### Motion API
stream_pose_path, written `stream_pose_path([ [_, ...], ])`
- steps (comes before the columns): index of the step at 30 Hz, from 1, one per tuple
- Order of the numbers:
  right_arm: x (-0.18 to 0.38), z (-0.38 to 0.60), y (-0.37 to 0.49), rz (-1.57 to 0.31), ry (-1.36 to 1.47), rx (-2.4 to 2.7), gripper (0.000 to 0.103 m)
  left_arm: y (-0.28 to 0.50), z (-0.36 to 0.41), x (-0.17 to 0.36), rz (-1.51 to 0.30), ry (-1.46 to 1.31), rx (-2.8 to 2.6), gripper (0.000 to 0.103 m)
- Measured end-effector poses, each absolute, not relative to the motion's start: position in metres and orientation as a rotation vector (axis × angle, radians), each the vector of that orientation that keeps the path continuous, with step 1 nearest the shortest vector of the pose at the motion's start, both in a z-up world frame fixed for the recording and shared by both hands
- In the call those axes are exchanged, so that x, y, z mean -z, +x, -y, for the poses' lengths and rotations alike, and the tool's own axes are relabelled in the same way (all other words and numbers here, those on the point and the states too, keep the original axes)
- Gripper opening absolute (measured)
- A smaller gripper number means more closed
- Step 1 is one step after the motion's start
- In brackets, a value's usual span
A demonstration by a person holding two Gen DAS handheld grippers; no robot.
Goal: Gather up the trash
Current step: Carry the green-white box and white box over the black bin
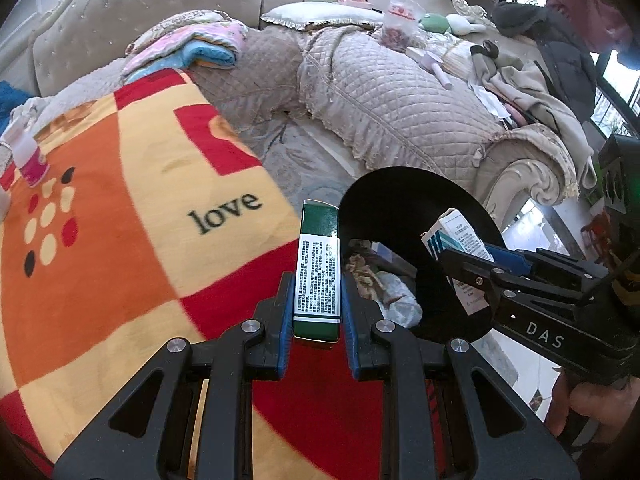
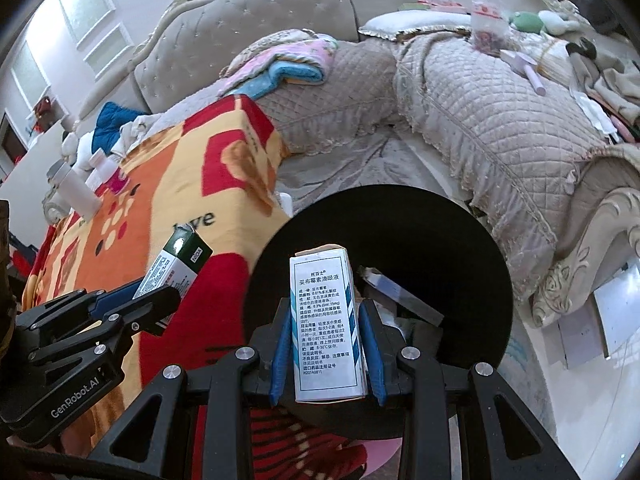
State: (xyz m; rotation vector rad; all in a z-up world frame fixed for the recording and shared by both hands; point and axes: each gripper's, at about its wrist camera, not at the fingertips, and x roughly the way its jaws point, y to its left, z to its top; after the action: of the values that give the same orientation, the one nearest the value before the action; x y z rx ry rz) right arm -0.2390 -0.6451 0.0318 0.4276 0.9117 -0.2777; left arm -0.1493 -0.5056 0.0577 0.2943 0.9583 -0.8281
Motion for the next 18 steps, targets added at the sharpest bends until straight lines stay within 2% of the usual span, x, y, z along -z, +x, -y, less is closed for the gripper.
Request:
stream_pose_path([
  [18,-0.014,0.678,-0.242,-0.916,0.496,0.323,0.032,-0.151,0.547,-0.037,-1.018,0.293,0.89,0.019],
])
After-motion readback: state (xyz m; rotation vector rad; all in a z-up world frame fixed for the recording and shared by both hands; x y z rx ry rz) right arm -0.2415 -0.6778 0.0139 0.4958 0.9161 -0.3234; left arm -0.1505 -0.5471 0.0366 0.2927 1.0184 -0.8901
